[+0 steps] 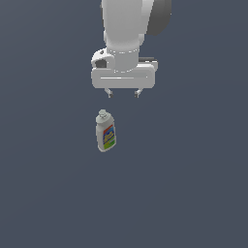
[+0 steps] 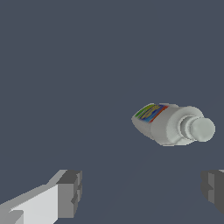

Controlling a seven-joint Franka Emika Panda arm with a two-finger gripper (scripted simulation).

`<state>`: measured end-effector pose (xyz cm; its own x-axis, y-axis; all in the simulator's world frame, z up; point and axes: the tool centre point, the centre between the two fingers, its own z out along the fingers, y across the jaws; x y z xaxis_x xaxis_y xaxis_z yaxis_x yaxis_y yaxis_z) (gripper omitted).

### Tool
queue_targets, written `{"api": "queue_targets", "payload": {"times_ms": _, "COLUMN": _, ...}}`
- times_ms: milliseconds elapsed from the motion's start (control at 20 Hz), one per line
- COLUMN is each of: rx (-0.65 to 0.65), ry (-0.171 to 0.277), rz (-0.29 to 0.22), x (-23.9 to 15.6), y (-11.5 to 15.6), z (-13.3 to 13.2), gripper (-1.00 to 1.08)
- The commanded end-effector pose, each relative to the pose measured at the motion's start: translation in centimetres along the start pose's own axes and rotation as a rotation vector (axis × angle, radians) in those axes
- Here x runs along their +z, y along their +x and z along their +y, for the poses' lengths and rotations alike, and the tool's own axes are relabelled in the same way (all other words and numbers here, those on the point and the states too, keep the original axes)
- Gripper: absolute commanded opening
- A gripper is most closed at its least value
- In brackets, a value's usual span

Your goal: Pick up the object and move it to a goal position.

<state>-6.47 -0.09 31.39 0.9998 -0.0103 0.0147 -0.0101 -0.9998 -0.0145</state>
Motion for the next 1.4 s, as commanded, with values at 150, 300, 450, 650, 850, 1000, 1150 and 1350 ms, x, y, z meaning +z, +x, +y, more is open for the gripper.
{"api": "queue_targets", "payload": {"times_ms": 150, "rx": 0.001, "ry": 0.004, "rz": 0.011, "x": -0.5, "y": 0.2, "z": 0.2, "gripper": 1.00}}
{"api": "queue_targets", "payload": {"times_ms": 300, "rx": 0.003, "ry": 0.013, "rz": 0.039, "x": -1.7, "y": 0.8, "z": 0.7, "gripper": 1.00}}
{"api": "queue_targets", "payload": {"times_ms": 450, "rx": 0.002, "ry": 0.017, "rz": 0.054, "x": -2.4, "y": 1.0, "z": 1.0, "gripper": 1.00}}
{"api": "queue_targets", "payload": {"times_ms": 650, "rx": 0.006, "ry": 0.016, "rz": 0.051, "x": -2.2, "y": 1.0, "z": 0.9, "gripper": 1.00}}
{"api": "queue_targets", "payload": {"times_ms": 850, "rx": 0.036, "ry": 0.016, "rz": 0.049, "x": -2.1, "y": 1.1, "z": 1.2, "gripper": 1.00}}
{"api": "queue_targets", "payload": {"times_ms": 1000, "rx": 0.072, "ry": 0.016, "rz": 0.047, "x": -1.9, "y": 1.2, "z": 1.4, "gripper": 1.00}}
{"api": "queue_targets", "payload": {"times_ms": 1150, "rx": 0.121, "ry": 0.016, "rz": 0.043, "x": -1.6, "y": 1.3, "z": 1.8, "gripper": 1.00}}
{"api": "queue_targets", "payload": {"times_ms": 1350, "rx": 0.205, "ry": 0.015, "rz": 0.037, "x": -1.2, "y": 1.6, "z": 2.4, "gripper": 1.00}}
